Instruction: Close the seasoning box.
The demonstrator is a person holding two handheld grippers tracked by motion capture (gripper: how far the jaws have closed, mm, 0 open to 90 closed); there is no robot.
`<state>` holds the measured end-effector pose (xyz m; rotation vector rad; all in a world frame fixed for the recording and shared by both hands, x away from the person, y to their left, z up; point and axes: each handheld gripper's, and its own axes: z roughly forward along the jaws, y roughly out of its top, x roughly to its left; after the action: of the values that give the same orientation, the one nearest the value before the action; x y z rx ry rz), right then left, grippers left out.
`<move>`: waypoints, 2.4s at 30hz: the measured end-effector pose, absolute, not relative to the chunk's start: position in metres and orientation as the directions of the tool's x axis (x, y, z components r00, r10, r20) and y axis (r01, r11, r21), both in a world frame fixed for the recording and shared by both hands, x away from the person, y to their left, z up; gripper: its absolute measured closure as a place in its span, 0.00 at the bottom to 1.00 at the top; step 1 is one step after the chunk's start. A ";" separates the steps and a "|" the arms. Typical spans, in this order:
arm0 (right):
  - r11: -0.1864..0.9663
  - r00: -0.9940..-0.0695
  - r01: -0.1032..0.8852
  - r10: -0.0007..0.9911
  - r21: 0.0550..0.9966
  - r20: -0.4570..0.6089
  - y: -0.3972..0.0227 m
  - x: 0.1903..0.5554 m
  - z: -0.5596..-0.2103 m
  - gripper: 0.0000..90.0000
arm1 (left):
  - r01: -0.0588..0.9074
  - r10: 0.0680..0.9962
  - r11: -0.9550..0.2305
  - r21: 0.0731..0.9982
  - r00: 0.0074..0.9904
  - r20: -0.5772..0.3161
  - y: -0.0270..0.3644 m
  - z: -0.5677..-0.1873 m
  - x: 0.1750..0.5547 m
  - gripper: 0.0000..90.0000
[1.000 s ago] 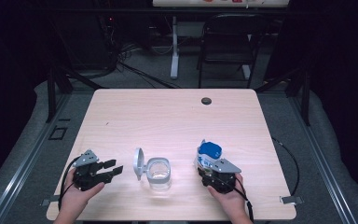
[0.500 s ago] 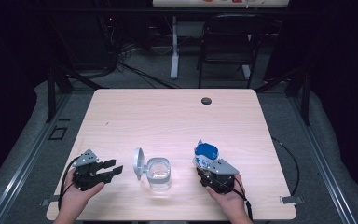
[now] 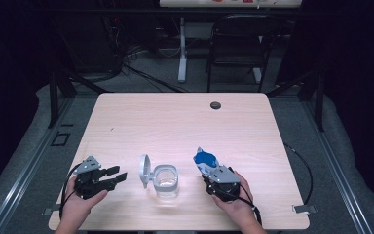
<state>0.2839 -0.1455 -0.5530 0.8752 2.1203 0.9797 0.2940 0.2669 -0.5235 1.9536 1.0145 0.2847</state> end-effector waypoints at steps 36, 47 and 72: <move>0.704 -0.557 0.144 0.639 0.695 -0.531 -0.121 0.291 -0.535 0.50 | 0.541 0.751 -0.269 0.797 0.635 -0.178 0.268 -0.523 0.294 0.60; 0.771 -0.525 0.102 0.579 0.629 -0.624 -0.116 0.291 -0.535 0.50 | 0.542 0.751 -0.269 0.797 0.635 -0.179 0.268 -0.523 0.294 0.60; 0.851 -0.470 0.013 0.469 0.525 -0.748 -0.104 0.288 -0.535 0.50 | 0.543 0.752 -0.267 0.796 0.634 -0.180 0.270 -0.522 0.295 0.60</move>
<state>0.2885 -0.1037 -0.5347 0.3538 2.0029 0.5598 0.2945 0.2697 -0.5220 1.9513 1.0201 0.2921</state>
